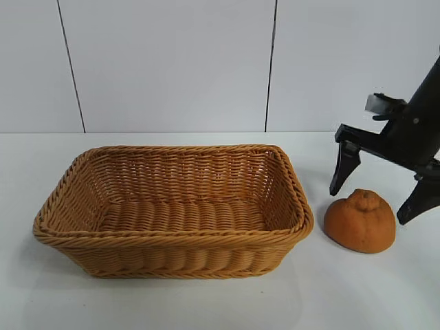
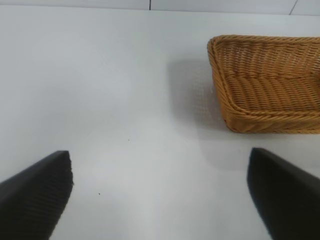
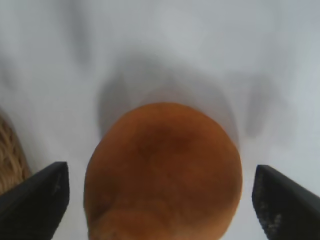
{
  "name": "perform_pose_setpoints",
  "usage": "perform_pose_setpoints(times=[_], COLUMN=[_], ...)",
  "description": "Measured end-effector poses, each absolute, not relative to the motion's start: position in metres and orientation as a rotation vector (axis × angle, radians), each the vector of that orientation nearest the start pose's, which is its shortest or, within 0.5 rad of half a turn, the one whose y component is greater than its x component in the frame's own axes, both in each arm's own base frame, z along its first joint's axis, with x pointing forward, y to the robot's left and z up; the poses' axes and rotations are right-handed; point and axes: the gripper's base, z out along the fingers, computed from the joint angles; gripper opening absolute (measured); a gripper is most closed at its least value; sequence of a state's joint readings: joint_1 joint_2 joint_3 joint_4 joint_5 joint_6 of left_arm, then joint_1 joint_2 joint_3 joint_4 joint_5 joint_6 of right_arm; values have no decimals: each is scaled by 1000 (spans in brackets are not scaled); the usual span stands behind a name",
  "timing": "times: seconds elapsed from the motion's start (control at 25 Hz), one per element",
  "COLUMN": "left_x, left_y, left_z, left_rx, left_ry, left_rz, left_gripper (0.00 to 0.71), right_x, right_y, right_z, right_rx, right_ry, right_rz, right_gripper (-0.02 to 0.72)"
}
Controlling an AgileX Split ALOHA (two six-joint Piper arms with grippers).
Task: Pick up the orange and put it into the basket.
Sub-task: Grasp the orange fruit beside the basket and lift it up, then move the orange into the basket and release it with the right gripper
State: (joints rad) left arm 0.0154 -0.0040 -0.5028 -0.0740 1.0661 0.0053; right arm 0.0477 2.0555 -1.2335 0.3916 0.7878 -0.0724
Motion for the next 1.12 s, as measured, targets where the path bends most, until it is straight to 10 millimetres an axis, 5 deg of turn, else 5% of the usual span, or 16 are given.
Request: perform_pose_setpoints(times=[0.08,0.32,0.52,0.84,1.12], left_x=[-6,-6,-6,-6,-6], left_y=[-6,-6,-6,-6,-6], left_z=[278,278,278,278,278], left_rx=[-6,-6,-6,-6,-6], left_ry=[2042,2042,2042,2042,2042], left_rz=[-76,-76,-76,-76,-76], left_gripper=[673,673,673,673,673], right_x=[373,372,370,362,363], right_y=[43,43,44,44,68], right_z=[109,112,135,228,272], right_rx=[242,227,164,59,-92], right_ry=[3063,3070,3030,2828,2757], right_rz=[438,452,456,470,488], right_gripper=[584,43,36,34,34])
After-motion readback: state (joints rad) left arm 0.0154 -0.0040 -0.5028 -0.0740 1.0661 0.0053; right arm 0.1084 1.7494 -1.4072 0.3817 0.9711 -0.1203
